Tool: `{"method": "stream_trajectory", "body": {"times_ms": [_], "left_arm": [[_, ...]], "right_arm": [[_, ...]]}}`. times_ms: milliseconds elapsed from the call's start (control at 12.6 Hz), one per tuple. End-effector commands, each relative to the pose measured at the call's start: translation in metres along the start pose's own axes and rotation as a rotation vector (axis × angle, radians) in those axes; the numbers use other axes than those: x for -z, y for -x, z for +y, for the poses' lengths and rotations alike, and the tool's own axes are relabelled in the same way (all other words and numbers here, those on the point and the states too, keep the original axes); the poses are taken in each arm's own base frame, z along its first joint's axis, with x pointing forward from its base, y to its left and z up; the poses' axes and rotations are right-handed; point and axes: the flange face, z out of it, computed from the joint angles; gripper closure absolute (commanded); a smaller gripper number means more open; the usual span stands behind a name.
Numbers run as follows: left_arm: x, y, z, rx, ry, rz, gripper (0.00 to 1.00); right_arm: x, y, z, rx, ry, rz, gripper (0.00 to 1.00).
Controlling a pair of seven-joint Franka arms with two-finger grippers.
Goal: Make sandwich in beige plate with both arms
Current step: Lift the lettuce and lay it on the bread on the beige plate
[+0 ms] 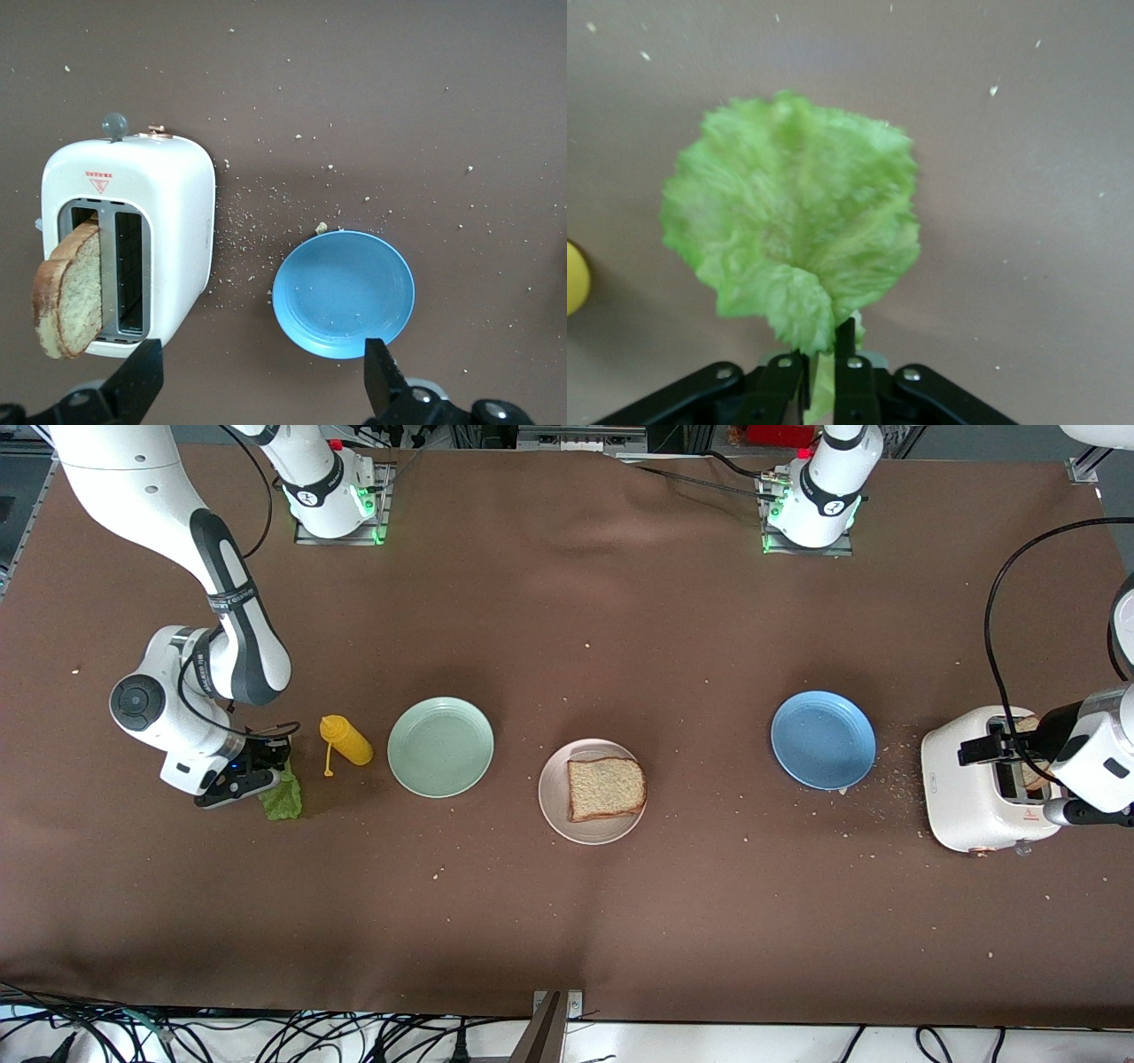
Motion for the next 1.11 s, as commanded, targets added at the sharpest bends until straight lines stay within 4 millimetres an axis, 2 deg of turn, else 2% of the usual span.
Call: {"method": "stream_trajectory", "body": {"times_ms": [0, 238, 396, 476, 634, 713, 793, 951, 1030], "left_arm": [[0.004, 0.006, -0.001, 0.001, -0.014, -0.006, 0.0], [0.006, 0.007, -0.001, 0.001, -0.014, -0.003, 0.0], [0.006, 0.007, -0.001, 0.002, -0.014, -0.003, 0.0], [0.006, 0.007, -0.001, 0.002, -0.014, -0.003, 0.0], [0.006, 0.007, -0.002, 0.002, -0.014, -0.003, 0.0], [0.005, 0.007, -0.002, 0.004, -0.014, -0.004, 0.0], [0.006, 0.007, -0.002, 0.004, -0.014, -0.003, 0.0], [0.005, 0.007, -0.002, 0.004, -0.014, -0.004, 0.0], [0.005, 0.007, -0.002, 0.004, -0.014, -0.004, 0.0]], "right_arm": [[0.019, -0.011, 0.005, 0.0, -0.018, -0.014, 1.0], [0.046, -0.024, 0.01, 0.003, -0.028, -0.028, 1.0], [0.086, -0.039, 0.014, 0.017, -0.039, -0.062, 1.0], [0.114, -0.047, 0.015, 0.03, -0.034, -0.08, 1.0], [0.159, -0.054, 0.01, -0.007, -0.07, -0.135, 1.0], [0.179, -0.059, 0.0, -0.048, -0.087, -0.158, 1.0], [0.2, -0.07, -0.022, -0.081, -0.091, -0.162, 1.0], [0.215, -0.089, -0.08, -0.122, -0.107, -0.149, 1.0], [0.226, -0.102, -0.118, -0.126, -0.11, -0.131, 1.0]]}}
